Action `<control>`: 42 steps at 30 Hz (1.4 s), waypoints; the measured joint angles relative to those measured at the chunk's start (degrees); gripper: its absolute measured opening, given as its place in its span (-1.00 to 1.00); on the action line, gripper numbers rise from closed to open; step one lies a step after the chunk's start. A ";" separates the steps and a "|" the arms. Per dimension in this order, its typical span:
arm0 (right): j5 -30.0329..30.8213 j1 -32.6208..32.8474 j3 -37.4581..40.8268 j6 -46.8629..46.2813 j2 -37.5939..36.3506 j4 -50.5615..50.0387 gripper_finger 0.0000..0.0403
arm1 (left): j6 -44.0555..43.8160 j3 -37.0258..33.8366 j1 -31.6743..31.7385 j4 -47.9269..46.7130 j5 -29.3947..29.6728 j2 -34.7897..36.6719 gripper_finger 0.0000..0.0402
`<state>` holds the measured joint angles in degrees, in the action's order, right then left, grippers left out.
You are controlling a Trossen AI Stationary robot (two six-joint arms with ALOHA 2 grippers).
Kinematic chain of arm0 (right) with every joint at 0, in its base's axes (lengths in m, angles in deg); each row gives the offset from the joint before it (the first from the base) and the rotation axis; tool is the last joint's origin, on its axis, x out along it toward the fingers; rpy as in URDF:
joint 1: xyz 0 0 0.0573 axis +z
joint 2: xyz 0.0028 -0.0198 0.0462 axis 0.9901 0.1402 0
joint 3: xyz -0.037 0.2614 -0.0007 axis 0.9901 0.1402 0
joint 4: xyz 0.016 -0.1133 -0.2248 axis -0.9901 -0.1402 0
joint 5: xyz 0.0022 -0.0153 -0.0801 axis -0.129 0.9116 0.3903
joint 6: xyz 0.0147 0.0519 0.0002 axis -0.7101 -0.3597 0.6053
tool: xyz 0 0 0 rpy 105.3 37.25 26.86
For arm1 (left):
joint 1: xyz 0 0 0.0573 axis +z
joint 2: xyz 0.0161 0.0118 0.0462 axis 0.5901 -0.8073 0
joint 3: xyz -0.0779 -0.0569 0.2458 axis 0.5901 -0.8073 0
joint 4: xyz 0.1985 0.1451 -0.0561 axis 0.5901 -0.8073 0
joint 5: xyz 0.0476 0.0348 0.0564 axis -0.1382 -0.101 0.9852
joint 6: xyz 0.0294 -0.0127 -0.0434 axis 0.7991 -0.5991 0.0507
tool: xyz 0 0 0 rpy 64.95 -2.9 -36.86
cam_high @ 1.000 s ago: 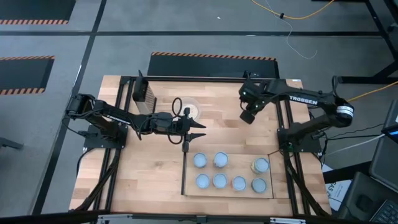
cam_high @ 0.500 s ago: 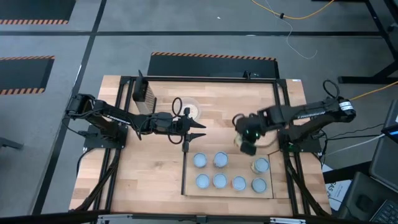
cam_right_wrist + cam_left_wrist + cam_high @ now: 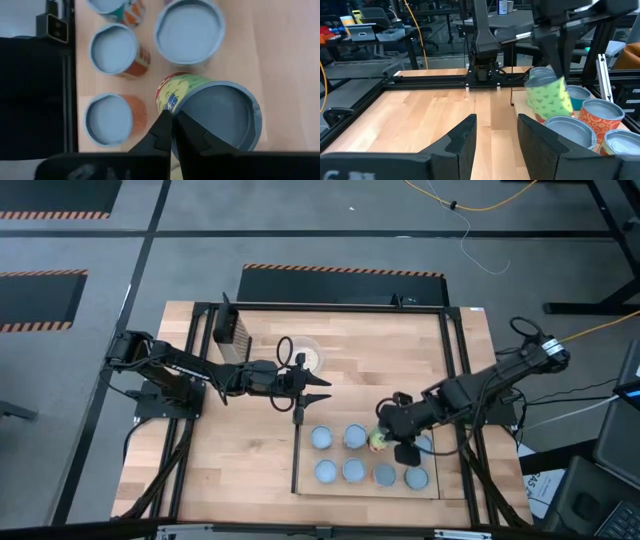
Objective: Pick and place cans onto a shelf
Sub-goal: Put the canned spaghetti sauce can on the shelf
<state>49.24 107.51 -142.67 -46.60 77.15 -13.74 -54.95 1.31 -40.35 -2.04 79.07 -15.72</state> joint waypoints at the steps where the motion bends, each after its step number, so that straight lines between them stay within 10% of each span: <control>1: 0.02 0.42 0.20 0.00 0.10 0.21 -0.94 | 0.00 0.00 0.00 0.00 0.00 0.00 -0.33; 42: -0.05 2.81 0.68 4.50 6.29 -1.35 -0.79 | -0.02 0.00 0.00 0.35 0.02 0.00 -0.33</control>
<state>49.19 110.32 -141.99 -42.10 83.44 -15.09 -54.97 1.31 -40.35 -1.69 79.09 -15.71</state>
